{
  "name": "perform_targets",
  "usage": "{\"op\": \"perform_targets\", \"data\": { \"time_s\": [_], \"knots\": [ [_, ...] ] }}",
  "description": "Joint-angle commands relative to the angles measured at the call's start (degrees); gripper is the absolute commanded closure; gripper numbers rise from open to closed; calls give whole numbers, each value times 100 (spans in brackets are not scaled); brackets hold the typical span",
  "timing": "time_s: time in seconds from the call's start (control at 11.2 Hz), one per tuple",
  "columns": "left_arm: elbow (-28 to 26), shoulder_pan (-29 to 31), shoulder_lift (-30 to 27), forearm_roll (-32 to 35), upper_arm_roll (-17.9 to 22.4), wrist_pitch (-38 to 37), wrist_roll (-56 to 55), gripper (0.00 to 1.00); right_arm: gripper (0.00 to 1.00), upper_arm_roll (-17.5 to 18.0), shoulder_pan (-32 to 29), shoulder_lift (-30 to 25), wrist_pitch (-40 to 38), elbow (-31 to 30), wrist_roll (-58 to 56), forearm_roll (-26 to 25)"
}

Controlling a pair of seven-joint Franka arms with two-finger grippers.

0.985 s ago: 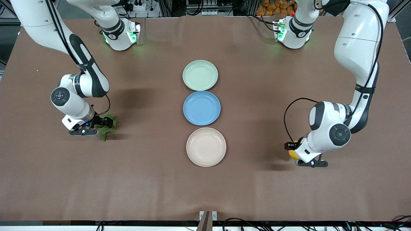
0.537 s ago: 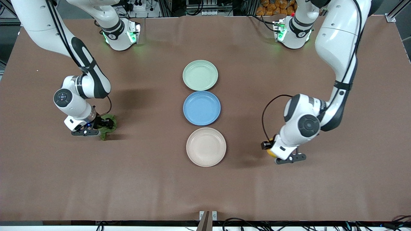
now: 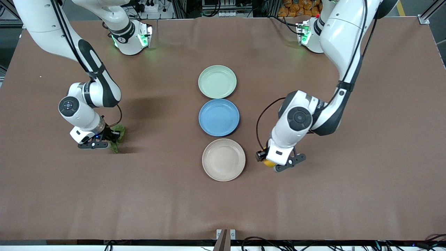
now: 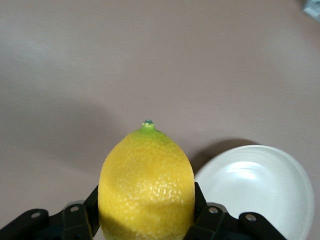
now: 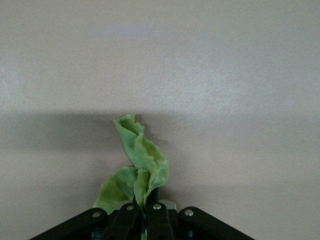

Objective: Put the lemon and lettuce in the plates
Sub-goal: 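Carry the lemon with the left gripper over the cream plate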

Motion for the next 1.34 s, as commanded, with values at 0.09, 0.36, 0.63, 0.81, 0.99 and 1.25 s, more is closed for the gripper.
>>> {"op": "perform_targets", "data": {
  "time_s": [0.09, 0.36, 0.63, 0.81, 0.99, 1.25],
  "knots": [
    [153, -509, 389, -45, 149, 1246, -1059, 100, 100, -47, -23, -340, -1088, 440, -14, -10],
    [144, -808, 539, -45, 167, 1724, -1308, 100, 100, -39, -14, -831, -2163, 783, 21, -2],
    [144, -1317, 592, -36, 438, 1724, -1720, 59, 100, -30, 12, -1298, -3235, 1222, 30, 7],
    [118, -1407, 618, 199, 483, 1724, -1659, 0, 100, -30, 65, -1483, -3422, 1285, 48, 33],
    [109, -1354, 592, 307, 483, 1715, -1659, 0, 100, -30, 187, -1676, -3614, 1276, 65, 559],
    [91, -1126, 531, 333, 492, 1689, -1633, 0, 100, -21, 389, -2141, -4106, 1285, 74, 955]
  ]
}}
